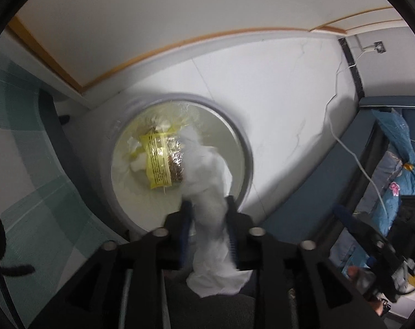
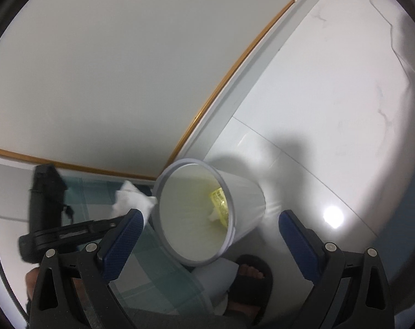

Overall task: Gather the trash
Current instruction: 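Open the right tool then the left tool to drop both items into the bin, then move both open tools back over the checked table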

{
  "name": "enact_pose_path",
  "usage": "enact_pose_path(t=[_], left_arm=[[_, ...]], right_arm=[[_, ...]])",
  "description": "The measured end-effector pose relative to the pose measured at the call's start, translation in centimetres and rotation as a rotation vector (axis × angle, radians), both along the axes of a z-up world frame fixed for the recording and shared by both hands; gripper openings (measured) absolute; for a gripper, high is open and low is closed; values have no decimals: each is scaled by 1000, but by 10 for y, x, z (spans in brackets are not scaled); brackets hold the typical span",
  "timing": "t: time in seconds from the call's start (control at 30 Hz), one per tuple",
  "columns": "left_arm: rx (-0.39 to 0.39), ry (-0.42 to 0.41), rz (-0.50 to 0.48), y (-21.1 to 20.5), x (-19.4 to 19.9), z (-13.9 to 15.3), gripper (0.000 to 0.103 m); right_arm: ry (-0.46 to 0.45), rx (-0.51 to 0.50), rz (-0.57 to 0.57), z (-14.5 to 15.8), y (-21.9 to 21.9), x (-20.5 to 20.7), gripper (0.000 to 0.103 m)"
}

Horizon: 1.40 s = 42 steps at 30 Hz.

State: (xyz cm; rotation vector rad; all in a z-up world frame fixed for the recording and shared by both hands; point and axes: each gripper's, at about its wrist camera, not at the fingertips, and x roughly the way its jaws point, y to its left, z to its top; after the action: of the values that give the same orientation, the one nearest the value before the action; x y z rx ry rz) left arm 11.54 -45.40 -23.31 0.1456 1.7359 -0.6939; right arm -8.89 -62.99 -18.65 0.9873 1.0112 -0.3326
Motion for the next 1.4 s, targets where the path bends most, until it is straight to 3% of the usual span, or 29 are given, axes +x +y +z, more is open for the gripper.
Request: enact_pose_path(t=[0.03,0.1,0.17,0.37,0.63,1.03,1.4], left_arm=[[17,-5,5,0,0,-3,35],[26,-7,20,1,1,-6,54],[34,-11,30,2,0,-6,63],[39,-128,11,11,-7,19,65],[-29,-364,91,40,-15,89,65],[-159,-644,254,129,-35,210,66],[-214,-812,419,247,-63,272,83]], right_arm=[[1,-2,-4,1,0,-2,100],[1,-3,-7,2,-1,-3,100],[1,-3,-10,3,-2,-4,100],[4,-7,-15,4,-2,-4,100],[-21,-62,6,28,8,1,100],[-206,-260,114,141,61,6,100],[-460,-406,273,249,167,4,103]])
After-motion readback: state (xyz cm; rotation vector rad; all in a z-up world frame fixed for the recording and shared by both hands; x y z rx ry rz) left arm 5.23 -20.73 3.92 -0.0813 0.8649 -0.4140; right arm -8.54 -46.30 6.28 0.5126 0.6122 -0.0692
